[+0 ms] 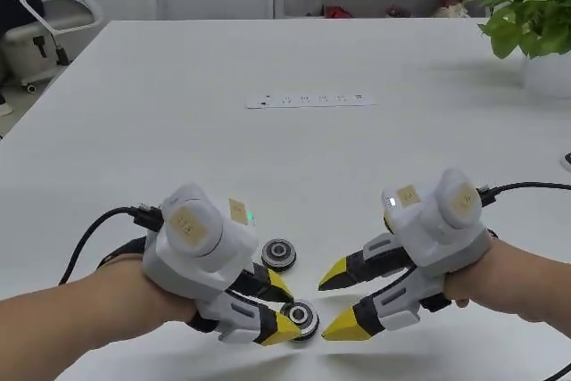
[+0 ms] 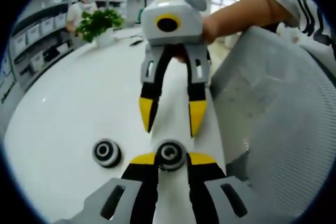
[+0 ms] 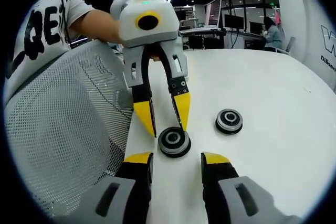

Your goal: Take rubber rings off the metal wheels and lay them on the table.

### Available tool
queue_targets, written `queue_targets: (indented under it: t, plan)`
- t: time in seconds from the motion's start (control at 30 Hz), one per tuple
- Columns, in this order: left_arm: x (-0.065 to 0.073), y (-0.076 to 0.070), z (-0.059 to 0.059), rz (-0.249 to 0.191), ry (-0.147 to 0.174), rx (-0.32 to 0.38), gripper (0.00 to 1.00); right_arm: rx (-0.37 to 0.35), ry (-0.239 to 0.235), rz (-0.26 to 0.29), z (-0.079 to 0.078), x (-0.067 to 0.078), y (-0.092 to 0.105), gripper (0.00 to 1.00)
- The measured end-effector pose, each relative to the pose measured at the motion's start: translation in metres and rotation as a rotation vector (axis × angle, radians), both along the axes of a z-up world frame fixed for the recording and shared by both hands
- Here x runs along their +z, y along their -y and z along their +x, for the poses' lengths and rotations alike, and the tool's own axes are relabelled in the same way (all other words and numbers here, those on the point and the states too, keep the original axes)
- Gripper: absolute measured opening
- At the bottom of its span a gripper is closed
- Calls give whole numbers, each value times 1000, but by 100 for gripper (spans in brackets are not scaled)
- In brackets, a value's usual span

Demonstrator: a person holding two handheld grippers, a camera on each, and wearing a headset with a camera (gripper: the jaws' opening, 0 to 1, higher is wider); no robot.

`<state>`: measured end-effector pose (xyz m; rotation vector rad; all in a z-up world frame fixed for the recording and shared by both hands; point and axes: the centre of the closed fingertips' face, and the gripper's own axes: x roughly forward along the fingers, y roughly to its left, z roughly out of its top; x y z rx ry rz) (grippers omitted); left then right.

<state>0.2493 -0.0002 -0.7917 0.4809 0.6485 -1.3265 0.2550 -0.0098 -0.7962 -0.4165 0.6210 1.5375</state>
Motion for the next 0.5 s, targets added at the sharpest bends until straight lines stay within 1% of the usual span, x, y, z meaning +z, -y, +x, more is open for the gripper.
queue_targets:
  t: [0.03, 0.07, 0.1, 0.13, 0.2, 0.4, 0.5]
  plan:
    - [-2, 0, 0, 10, 9, -2, 22, 1, 0, -2, 0, 0, 0, 34]
    - [-2, 0, 0, 15, 12, -3, 21, 2, -1, -2, -1, 0, 0, 34]
    - [-2, 0, 0, 16, 25, -7, 19, 2, -2, -2, -1, 0, 0, 34]
    - [-2, -1, -1, 20, 24, -4, 18, 2, -2, -1, -1, 0, 0, 34]
    - [-2, -1, 1, 24, 42, -7, 16, 1, -3, 0, -1, 0, -1, 34]
    - [-2, 1, 3, 23, 43, -2, 15, 6, -9, -8, -3, -3, -1, 34]
    - [-2, 2, 4, 17, 38, 6, 15, 6, -14, -8, -3, -4, -2, 34]
